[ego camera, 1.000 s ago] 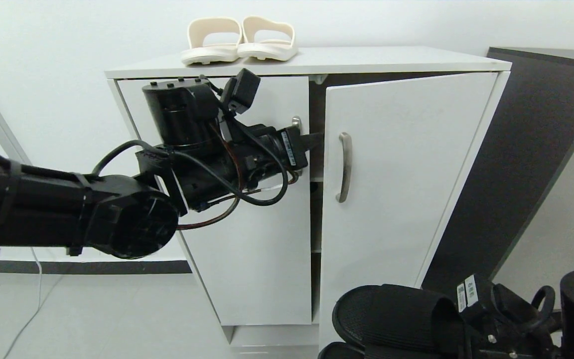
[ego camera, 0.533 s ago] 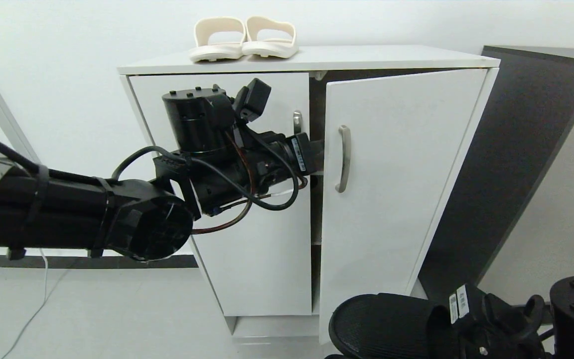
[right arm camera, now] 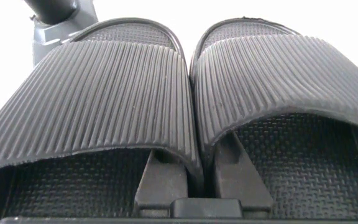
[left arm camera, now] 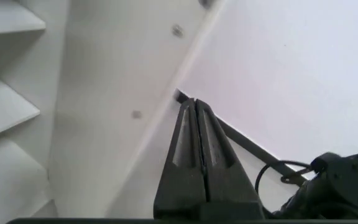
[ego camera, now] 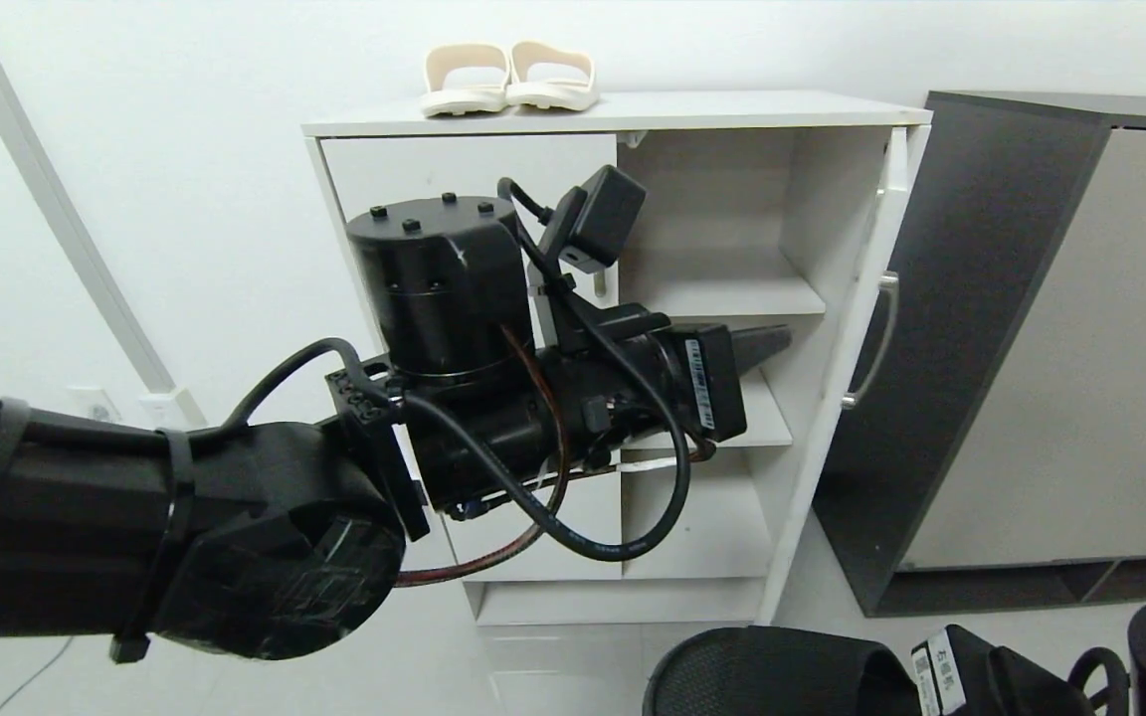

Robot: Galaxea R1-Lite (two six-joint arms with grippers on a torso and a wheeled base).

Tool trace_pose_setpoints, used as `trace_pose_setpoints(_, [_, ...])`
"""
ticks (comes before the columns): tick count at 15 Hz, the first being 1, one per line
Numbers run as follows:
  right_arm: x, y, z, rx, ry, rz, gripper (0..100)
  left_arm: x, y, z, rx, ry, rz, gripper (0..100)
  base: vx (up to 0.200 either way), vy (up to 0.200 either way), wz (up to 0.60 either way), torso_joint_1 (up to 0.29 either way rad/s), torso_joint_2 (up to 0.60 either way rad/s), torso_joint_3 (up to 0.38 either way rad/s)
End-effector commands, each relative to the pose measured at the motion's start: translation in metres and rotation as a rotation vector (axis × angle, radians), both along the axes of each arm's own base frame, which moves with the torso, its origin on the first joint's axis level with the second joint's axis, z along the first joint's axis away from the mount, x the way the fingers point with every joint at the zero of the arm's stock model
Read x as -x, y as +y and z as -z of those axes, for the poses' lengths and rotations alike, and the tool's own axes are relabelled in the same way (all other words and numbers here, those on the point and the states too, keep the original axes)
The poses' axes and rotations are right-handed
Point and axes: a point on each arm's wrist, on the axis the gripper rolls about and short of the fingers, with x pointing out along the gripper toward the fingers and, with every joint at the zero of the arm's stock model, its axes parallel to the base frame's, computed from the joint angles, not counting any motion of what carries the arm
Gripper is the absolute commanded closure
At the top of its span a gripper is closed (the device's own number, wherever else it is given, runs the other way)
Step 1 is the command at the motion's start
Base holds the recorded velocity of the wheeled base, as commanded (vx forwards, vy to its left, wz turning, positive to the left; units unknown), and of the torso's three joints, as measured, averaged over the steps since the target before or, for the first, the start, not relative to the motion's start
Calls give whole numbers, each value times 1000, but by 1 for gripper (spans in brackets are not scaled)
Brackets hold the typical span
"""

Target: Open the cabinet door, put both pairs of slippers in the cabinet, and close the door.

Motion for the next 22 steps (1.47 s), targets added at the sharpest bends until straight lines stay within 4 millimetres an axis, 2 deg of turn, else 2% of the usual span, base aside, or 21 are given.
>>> trace_pose_setpoints(1, [1,0,-1,-3,-3,-3,100,2,0,-1,1,0,5,100,0,0,0,0,0,0])
trace_pose_setpoints(4, [0,0,0,-1,0,1,100,2,3,-1,-1,0,-9,100,0,0,0,0,0,0])
trace_pose_setpoints(7, [-12,4,-2,-4,2,47,100,2,28,-14,30,-20,-130,100,0,0,0,0,0,0])
trace_pose_setpoints(8, [-22,9,-5,-5,-3,86,100,8,42,-20,39,-32,-169,100,0,0,0,0,0,0])
trace_pose_setpoints(10, [-43,20,-7,6,-8,270,100,25,74,-29,47,-57,-241,100,0,0,0,0,0,0])
trace_pose_setpoints(11, [-60,36,-11,-22,12,461,100,44,103,-34,24,-80,-331,100,0,0,0,0,0,0])
trace_pose_setpoints(13, [-84,56,-13,-58,10,666,100,82,149,-35,-90,-97,-538,100,0,0,0,0,0,0])
trace_pose_setpoints(15, [-97,65,-8,-32,-27,779,100,129,190,-15,-230,-74,-771,100,0,0,0,0,0,0])
trace_pose_setpoints(17, [-109,71,-2,-13,-47,855,100,159,231,16,-375,-72,-1036,100,0,0,0,0,0,0])
trace_pose_setpoints(19, [-112,71,4,7,-43,868,100,188,252,50,-386,-41,-1272,100,0,0,0,0,0,0])
trace_pose_setpoints(21, [-112,71,4,-2,-46,869,100,214,260,84,-376,-42,-1391,100,0,0,0,0,0,0])
trace_pose_setpoints(22, [-112,72,4,-5,-49,869,100,220,262,95,-379,-38,-1415,100,0,0,0,0,0,0])
